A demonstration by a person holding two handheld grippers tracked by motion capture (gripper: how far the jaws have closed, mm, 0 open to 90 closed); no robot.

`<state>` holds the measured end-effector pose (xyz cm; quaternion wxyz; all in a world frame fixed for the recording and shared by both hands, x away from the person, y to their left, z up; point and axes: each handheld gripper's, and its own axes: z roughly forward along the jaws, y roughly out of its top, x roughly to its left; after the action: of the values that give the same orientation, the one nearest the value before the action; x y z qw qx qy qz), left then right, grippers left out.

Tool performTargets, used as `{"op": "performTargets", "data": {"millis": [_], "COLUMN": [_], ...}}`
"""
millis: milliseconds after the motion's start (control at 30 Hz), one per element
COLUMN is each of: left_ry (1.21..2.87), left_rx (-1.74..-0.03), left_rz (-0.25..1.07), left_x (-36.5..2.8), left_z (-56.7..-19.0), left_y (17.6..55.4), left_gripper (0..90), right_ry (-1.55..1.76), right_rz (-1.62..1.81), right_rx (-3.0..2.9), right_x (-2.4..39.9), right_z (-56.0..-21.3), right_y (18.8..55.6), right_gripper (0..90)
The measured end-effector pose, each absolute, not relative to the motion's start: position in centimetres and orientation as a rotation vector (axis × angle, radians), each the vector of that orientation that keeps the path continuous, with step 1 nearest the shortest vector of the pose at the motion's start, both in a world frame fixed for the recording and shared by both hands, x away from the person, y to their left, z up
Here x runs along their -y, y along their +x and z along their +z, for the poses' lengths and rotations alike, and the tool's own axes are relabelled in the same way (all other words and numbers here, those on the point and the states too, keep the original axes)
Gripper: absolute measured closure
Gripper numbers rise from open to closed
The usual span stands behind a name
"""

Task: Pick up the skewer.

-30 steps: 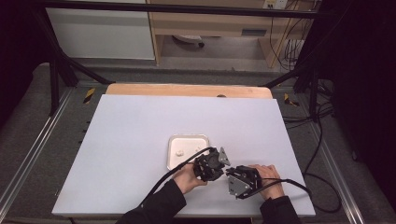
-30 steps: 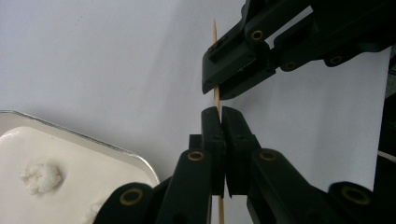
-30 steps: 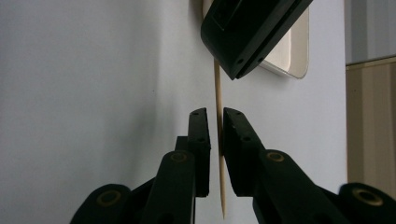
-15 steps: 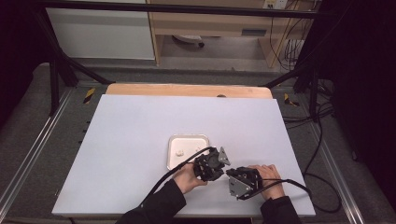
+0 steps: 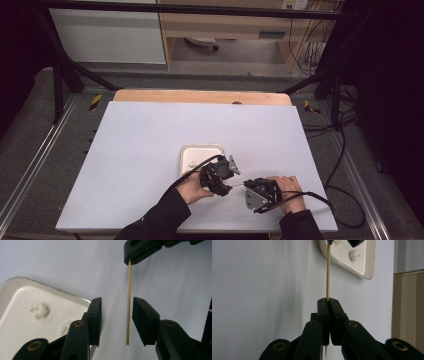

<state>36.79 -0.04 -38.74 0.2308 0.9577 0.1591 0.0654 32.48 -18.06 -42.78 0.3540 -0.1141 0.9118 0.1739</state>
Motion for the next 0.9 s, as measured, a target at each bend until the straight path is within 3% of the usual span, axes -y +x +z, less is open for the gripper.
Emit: {"op": "performTargets", "data": {"millis": [467,900], "left_ry": [2.675,2.679], "left_rx": [-0.421,-0.388], "left_rz": [0.120,0.133], "left_x": [0.15,0.08], "left_z": [-39.64,-39.72], "left_y": [36.63,36.38], "left_gripper": [85.1,87.7], "right_ry": [-0.317,-0.334], "right_rz": [0.421,0.390], "right_rx": [-2.362,-2.355], "right_x": [17.83,17.61], "right_z": [-42.76,-42.55], "right_y": [32.57,32.47], "right_gripper": [88.9,88.9]}}
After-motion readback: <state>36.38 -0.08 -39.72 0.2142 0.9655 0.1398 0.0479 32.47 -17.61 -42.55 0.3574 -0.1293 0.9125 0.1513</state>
